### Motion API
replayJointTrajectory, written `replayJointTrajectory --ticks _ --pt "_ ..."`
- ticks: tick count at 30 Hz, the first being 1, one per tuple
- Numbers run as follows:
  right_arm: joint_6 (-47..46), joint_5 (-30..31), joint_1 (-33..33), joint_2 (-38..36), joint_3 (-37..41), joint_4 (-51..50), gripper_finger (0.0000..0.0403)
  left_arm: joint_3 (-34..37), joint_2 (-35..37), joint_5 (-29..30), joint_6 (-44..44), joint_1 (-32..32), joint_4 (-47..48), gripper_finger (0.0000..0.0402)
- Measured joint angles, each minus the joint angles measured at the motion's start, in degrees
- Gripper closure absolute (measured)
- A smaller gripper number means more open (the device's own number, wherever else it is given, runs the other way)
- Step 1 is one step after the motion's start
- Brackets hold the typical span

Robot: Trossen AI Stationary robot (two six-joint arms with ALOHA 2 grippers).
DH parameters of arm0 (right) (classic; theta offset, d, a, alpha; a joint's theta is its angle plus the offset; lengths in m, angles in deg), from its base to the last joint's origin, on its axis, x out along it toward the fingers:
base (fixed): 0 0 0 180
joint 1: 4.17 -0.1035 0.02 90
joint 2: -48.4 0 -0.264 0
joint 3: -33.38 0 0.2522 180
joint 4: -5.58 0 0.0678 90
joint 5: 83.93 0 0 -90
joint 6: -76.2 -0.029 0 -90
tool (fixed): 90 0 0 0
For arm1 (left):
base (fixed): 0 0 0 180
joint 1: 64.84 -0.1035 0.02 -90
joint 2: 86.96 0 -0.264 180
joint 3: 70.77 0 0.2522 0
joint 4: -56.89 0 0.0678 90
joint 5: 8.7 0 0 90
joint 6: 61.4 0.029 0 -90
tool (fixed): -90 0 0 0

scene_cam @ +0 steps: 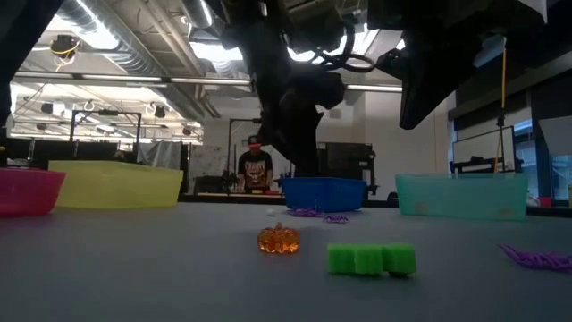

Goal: Sort Halloween decoration
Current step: Put the purple spider toy into the yellow basket

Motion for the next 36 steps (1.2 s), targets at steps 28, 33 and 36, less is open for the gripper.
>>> replayJointTrajectory --ticks 28,33,36 --pt "0.00 0.00 0.00 0.00 0.00 0.17 0.0386 6.70 -0.28 -5.58 24.66 -5.19 -9.64 0.0225" --pt "0.00 0.00 0.00 0.00 0.00 0.17 0.0386 8.31 -0.29 -5.67 24.31 -5.29 -9.73 0.0225" --pt "0.00 0.00 0.00 0.00 0.00 0.17 0.0386 8.76 -0.31 -5.68 24.29 -5.30 -9.91 0.0225"
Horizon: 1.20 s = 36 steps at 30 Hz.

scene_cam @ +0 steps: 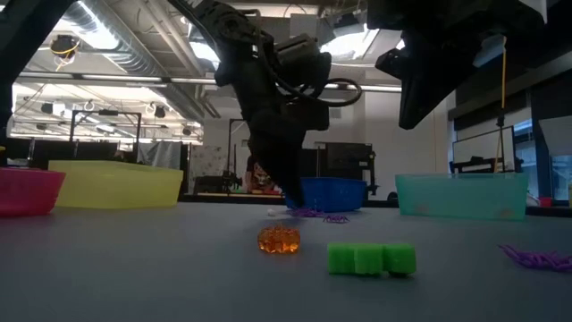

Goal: Sort Halloween decoration
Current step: Put the purple spider toy into the yellow basket

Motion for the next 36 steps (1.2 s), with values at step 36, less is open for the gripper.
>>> replayJointTrajectory --ticks 36 --pt "-0.01 -0.17 0.00 0.02 0.00 0.02 0.0386 -0.01 -2.49 0.64 -1.91 -0.62 0.61 0.0293"
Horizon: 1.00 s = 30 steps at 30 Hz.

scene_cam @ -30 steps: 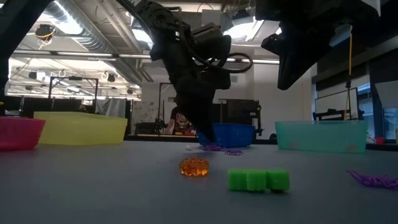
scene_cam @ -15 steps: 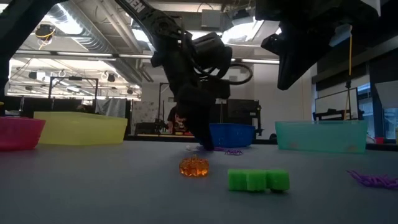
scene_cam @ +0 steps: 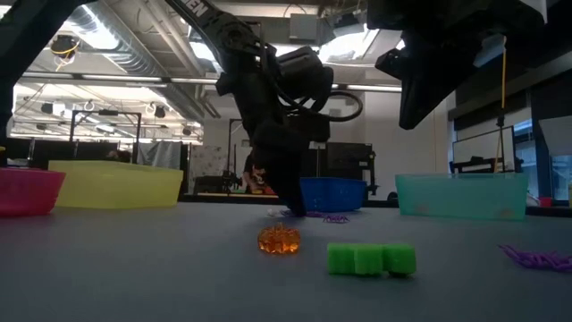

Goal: Sort Halloween decoration
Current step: Put the purple spider toy into the yellow basket

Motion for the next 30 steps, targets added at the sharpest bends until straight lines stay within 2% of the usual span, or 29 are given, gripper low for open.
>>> replayJointTrajectory --ticks 9,30 --pt "0.01 -0.02 0.00 0.00 0.00 -0.01 0.0386 0.00 0.02 0.20 -0.25 0.00 0.13 0.0327" --pt "-0.01 -0.17 0.00 0.00 0.00 -0.01 0.0386 0.07 0.01 -0.08 -0.30 1.86 0.12 0.0353"
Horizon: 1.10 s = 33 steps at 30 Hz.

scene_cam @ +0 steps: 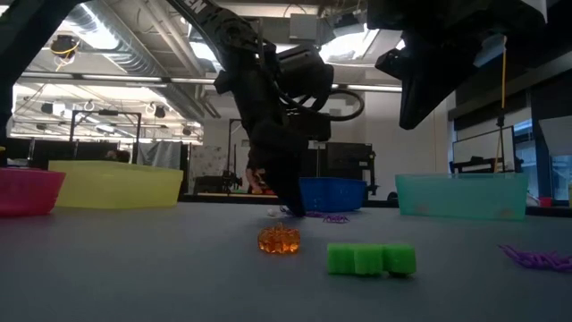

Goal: Sort Halloween decoration
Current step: Put the purple spider toy into the yellow basket

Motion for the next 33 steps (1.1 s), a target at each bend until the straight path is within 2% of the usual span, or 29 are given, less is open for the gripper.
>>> replayJointTrajectory --ticks 13,33 --pt "0.02 0.05 0.00 0.00 0.00 -0.01 0.0386 0.04 -0.01 -0.43 -0.02 0.02 0.00 0.0399" --pt "0.02 0.24 0.02 0.00 0.00 0.00 0.0386 0.24 2.48 1.45 -0.08 -0.11 0.79 0.0401"
